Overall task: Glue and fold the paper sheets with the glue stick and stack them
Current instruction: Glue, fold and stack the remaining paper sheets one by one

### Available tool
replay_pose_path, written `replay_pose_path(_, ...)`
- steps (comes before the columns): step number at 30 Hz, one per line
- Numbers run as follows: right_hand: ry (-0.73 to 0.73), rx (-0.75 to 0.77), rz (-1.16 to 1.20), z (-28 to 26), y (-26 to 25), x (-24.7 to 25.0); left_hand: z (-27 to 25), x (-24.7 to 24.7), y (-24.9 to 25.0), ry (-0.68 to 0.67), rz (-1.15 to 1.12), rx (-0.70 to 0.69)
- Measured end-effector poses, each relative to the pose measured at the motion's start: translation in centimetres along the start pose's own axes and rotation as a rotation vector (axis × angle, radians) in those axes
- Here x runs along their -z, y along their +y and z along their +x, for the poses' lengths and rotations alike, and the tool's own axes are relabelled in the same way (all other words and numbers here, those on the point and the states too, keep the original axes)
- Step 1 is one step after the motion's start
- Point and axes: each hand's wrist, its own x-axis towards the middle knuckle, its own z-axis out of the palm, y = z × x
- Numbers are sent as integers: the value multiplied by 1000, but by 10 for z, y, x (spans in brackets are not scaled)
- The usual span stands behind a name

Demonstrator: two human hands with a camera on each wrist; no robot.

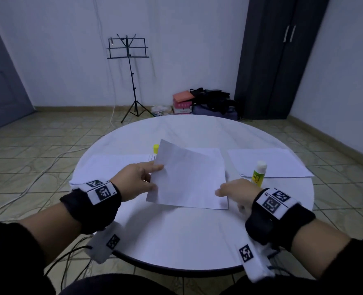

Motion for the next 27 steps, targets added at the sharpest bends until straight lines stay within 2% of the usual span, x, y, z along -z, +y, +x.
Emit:
replay_pose_path(4, 106, 69, 50, 26, -15, -7, 30, 0, 2, 51, -90, 74)
replay_pose_path(6, 185, 84, 84, 40, -24, -9, 50, -2, 4, 65, -78, 89)
replay_pose_path(9, 229, 67, 56, 60, -40, -7, 83, -8, 7, 67, -41, 127)
replay_pose_path(12, 202, -40, -198, 73, -58, -2, 113, -14, 8, 12, 109, 177)
replay_pose_path(14, 149, -98, -443, 79, -66, 0, 128, -20, 8, -89, 262, 239)
replay_pose_path(16, 91, -101, -568, 82, -66, 3, 136, -26, 8, -200, 385, 296)
replay_pose_path(20, 42, -27, -643, 87, -57, 11, 145, -35, 5, -260, 591, 338)
replay_pose_path(27, 41, -66, -601, 132, -53, 5, 147, -38, 9, -248, 708, 298)
